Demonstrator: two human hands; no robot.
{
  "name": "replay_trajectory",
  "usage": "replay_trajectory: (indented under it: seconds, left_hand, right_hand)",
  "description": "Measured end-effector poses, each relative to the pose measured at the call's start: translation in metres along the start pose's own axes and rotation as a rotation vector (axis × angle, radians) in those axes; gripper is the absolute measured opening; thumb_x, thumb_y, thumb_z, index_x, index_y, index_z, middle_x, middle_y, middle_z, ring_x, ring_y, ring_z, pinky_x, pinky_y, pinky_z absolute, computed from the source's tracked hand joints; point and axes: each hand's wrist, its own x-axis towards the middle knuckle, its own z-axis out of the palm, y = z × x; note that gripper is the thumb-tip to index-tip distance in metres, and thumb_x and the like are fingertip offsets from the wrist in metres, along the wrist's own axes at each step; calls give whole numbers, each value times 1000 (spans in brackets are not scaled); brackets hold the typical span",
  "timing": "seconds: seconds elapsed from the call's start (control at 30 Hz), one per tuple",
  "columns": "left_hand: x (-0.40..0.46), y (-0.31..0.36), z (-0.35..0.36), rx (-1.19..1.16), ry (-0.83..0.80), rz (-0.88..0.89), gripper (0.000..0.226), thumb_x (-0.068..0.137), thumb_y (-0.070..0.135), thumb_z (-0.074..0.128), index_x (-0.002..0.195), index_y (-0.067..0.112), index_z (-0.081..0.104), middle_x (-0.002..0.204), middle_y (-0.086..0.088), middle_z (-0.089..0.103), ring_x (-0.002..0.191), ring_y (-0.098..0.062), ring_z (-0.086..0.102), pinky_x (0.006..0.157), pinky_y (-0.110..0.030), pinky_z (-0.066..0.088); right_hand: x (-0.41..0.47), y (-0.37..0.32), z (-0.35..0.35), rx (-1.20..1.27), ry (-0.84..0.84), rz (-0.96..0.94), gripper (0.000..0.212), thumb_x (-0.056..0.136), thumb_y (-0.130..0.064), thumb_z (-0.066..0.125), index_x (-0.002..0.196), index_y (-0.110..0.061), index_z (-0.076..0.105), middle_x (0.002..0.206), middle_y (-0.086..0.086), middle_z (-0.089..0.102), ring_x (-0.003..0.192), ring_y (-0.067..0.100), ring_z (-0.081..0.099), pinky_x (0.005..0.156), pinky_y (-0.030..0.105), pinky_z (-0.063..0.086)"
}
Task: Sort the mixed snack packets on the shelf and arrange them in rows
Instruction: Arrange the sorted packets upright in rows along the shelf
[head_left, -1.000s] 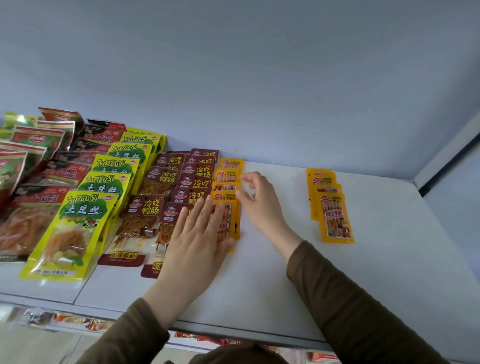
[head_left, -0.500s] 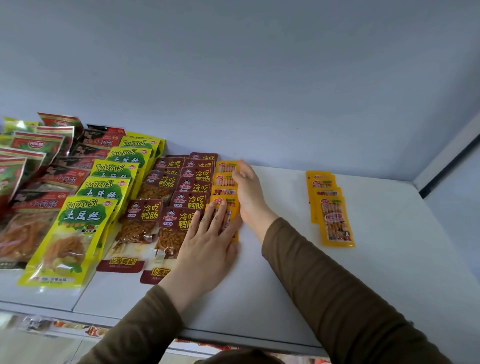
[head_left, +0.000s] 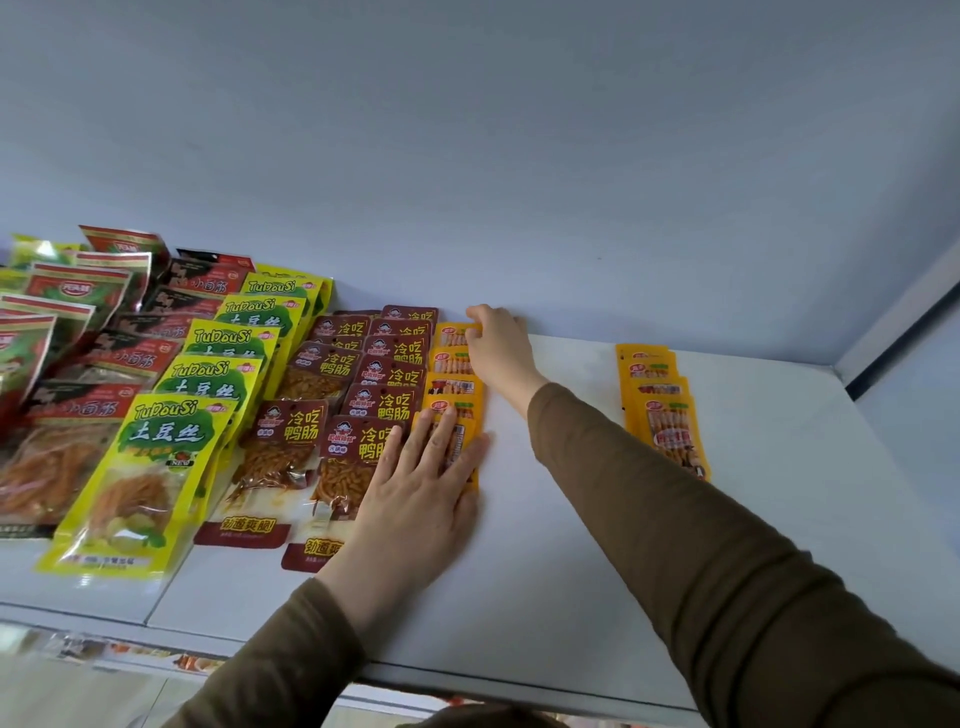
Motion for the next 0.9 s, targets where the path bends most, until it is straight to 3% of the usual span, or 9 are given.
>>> replay_trajectory:
  seconds: [0.13, 0.27, 0.47, 0.63, 0.7, 0.8, 0.9]
  left_hand:
    - [0, -1, 0, -6, 4, 4, 61, 102, 53, 5, 162, 44, 0, 173, -2, -10, 155, -26, -22, 125, -49, -15]
    - [0, -1, -1, 14, 0, 6, 64, 99, 54, -3, 162, 44, -1, 173, -2, -9, 157, -27, -19, 124, -48, -17]
    - [-3, -2, 0, 12, -1, 10, 66, 97, 56, -5, 161, 45, -2, 173, -2, -7, 157, -27, -17, 124, -48, -17]
    - [-3, -1, -3, 5, -5, 12, 67, 95, 57, -7, 161, 46, -7, 173, -2, -11, 157, -27, -20, 126, -49, -13]
    - [-5, 0, -5, -3, 8, 12, 66, 96, 58, -6, 160, 46, -9, 172, -1, -13, 156, -26, -22, 127, -49, -13]
    - [-10, 1, -4, -16, 35, 11, 64, 100, 61, -2, 161, 44, -9, 171, 0, -17, 155, -26, -26, 127, -48, -12]
    - [-14, 2, -1, -23, 36, 15, 63, 100, 63, -4, 160, 45, -9, 170, 1, -18, 155, -22, -27, 127, -47, -12]
  right_hand:
    - [14, 1, 0, 1, -50, 17, 27, 105, -20, 46, 124, -13, 64, 123, 7, 64, 114, 25, 59, 94, 37, 51]
    - [18, 2, -3, 89, -87, 71, 12, 100, -23, 56, 102, -17, 66, 102, -2, 67, 98, 20, 64, 79, 32, 51]
    - [15, 0, -4, 154, -147, 64, 9, 95, -27, 63, 87, -23, 66, 98, -2, 70, 91, 17, 64, 66, 26, 44]
    - [9, 4, -1, 183, -94, 68, 10, 96, -28, 63, 94, -21, 70, 103, -2, 72, 95, 17, 66, 72, 26, 46]
    - [6, 7, 0, 197, -58, 74, 16, 99, -27, 59, 107, -19, 71, 111, -2, 70, 101, 17, 66, 76, 25, 48]
    - [-3, 12, -1, 265, 7, 41, 28, 103, -18, 49, 126, -17, 64, 128, 2, 62, 115, 16, 61, 90, 24, 48]
    - [-15, 19, -3, 200, 54, -136, 31, 106, -21, 45, 133, -17, 60, 136, 2, 58, 126, 18, 52, 105, 33, 45]
